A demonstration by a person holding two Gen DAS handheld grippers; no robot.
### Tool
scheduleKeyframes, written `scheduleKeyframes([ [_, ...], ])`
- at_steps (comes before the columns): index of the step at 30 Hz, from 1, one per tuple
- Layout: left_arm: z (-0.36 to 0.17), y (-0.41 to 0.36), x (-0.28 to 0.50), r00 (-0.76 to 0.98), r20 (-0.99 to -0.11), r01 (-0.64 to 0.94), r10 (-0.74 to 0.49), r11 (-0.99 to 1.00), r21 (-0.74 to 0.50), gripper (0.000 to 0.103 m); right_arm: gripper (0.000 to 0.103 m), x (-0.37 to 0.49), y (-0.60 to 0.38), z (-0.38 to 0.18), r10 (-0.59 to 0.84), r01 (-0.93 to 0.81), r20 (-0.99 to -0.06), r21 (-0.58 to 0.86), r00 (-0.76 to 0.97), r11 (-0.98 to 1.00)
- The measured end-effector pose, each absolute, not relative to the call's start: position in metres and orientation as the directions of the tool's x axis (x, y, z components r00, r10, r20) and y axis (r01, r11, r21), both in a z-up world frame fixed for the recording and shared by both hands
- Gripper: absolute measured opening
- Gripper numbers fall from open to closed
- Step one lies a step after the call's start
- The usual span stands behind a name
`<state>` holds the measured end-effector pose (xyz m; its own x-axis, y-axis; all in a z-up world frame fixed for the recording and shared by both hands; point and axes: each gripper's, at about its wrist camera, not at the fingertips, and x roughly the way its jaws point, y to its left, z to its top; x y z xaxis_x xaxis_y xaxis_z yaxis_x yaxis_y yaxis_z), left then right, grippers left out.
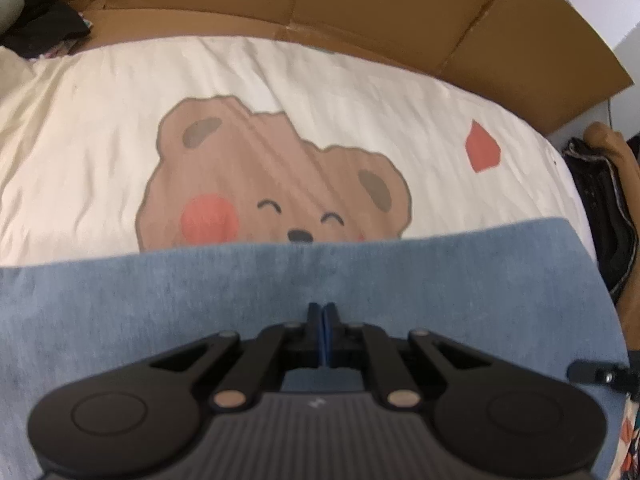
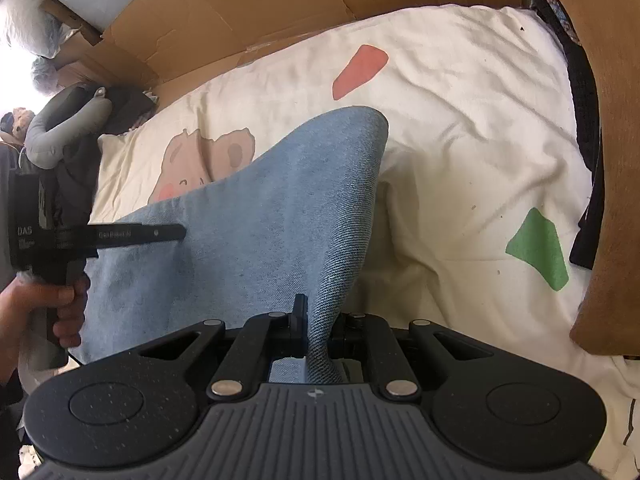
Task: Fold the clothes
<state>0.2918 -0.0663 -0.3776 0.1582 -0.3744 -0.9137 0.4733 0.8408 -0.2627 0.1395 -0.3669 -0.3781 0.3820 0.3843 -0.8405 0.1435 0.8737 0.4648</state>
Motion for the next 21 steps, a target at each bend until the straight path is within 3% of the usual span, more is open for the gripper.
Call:
scheduleKeyframes([
  [21, -0.378, -0.020, 0.207, 0.020, -0.901, 0.483, -0.434, 0.793, -0.371, 0.004, 0.006, 0.147, -0.336, -0.317, 0.363, 0.111, -0.846, 0.435, 0.391, 0.894],
])
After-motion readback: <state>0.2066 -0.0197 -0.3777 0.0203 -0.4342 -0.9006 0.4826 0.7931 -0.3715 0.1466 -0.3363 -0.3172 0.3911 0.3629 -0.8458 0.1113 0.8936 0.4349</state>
